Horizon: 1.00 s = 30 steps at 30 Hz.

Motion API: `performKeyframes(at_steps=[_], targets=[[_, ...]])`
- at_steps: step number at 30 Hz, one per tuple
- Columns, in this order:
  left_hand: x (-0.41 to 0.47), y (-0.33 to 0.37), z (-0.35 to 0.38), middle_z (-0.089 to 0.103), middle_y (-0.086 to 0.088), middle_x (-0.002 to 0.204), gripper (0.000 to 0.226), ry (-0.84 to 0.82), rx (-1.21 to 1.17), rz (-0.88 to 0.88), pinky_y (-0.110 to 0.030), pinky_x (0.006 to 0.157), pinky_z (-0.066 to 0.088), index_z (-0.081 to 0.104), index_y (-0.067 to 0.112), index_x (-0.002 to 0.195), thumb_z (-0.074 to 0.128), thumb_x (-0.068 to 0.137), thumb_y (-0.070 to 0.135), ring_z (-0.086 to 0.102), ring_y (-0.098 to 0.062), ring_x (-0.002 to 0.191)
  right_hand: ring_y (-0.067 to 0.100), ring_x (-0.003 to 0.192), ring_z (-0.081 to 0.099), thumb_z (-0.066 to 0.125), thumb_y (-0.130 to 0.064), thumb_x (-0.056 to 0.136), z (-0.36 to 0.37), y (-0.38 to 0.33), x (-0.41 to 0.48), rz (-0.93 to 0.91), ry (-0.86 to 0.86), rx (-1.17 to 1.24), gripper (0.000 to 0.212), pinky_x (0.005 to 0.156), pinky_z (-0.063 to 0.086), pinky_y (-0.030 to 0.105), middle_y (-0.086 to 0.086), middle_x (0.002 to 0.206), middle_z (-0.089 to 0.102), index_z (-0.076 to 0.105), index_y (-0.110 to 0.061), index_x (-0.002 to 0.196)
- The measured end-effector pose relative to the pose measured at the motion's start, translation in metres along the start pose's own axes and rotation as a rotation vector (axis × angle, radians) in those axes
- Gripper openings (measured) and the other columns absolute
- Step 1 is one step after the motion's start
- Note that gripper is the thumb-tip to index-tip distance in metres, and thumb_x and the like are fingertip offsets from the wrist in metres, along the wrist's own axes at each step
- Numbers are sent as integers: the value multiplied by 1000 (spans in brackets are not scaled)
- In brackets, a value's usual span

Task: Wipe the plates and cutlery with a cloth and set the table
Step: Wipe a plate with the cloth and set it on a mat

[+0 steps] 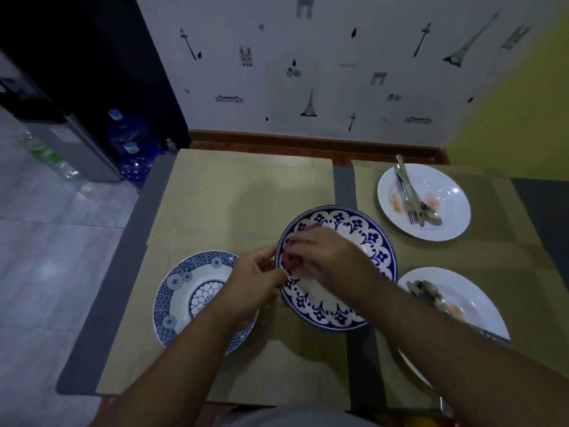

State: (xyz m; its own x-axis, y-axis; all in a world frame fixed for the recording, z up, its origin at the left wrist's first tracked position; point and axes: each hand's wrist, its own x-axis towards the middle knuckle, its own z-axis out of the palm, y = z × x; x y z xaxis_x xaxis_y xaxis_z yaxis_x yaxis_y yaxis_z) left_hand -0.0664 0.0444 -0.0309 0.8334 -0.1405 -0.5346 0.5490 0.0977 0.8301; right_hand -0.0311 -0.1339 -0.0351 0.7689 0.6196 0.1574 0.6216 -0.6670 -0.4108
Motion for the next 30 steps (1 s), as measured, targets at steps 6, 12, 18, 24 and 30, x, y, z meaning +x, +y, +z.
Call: performKeyframes(at_steps=[6,12,18,24,30], targets=[[-5,0,5,73,-14,107,59,102,-95,45,-23,44,50,65,20,126,45,87,-19,69,-16,65,18,96,58,69,-23,86,-20,39,-3,284,118,-121,20,78,48,27,-2,105,69,75,-25,105],[2,-13,4,75,-8,106,56,164,-73,-13,-31,54,57,62,20,129,50,87,-14,74,-22,77,2,93,54,69,-22,87,12,-1,-59,344,-110,75,21,85,51,23,-13,104,64,73,-36,102],[0,-8,0,76,-12,98,42,115,-43,-37,-24,48,52,70,9,118,54,87,-16,71,-18,64,18,99,62,56,-25,89,23,0,-18,66,-24,67,27,89,49,33,-4,112,71,73,-23,110],[-4,-6,2,76,-14,104,46,107,-67,-27,-25,48,55,68,8,121,48,89,-17,74,-23,71,16,99,60,68,-17,87,-10,48,-8,275,109,-55,25,86,42,21,-3,110,71,73,-23,112],[8,-13,12,77,-12,101,57,190,-84,-22,-59,75,60,59,18,132,53,85,-15,75,-34,86,7,92,56,70,-14,85,1,27,-63,392,8,74,28,82,49,23,-11,101,66,72,-31,108]])
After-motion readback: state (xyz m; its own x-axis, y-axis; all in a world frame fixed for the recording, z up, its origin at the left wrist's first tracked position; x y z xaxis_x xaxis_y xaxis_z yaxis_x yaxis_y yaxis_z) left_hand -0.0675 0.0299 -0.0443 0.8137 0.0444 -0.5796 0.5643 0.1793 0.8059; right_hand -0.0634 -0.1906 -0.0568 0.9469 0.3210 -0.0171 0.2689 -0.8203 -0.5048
